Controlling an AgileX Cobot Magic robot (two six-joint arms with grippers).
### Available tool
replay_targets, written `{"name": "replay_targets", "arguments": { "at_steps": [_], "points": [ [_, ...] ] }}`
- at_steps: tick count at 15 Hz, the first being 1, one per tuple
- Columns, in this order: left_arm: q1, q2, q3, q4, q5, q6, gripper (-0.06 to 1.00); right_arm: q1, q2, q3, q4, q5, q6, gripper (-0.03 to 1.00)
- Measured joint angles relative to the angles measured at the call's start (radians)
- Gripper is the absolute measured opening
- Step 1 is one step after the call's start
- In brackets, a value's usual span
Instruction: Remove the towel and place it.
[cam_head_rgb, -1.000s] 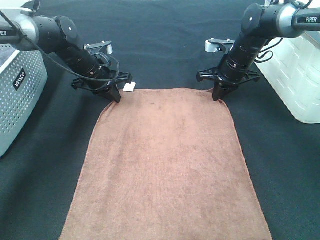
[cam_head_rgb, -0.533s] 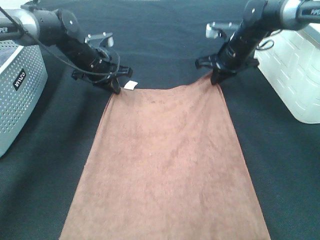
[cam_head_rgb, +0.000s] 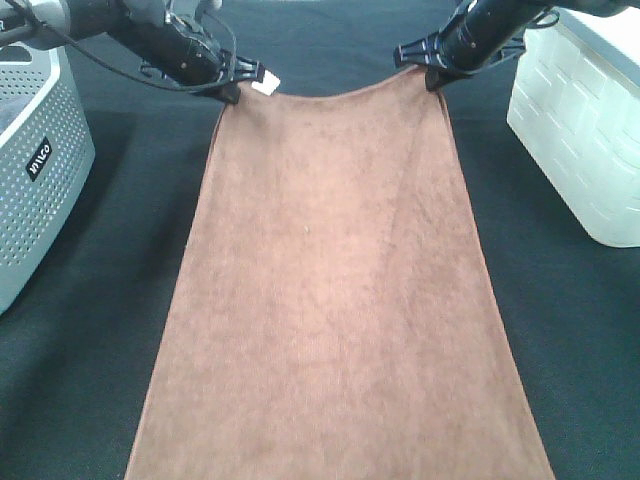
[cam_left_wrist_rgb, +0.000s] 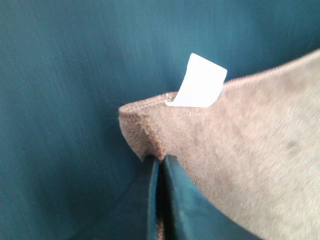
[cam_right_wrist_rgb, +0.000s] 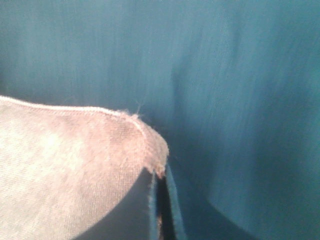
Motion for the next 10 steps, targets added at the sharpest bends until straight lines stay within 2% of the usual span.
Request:
{"name": "replay_targets", "arguments": {
  "at_steps": [5,10],
  "points": [
    [0.000,0.000,0.000,0.036,-0.150,0.000,0.00,0.000,0.000,-0.008,-0.002,-0.111,0.000,0.00],
    [0.000,0.000,0.000,0.050,-0.192,0.000,0.00,0.000,0.000,-0.008,-0.003,-0.148,0.000,0.00]
  ]
}}
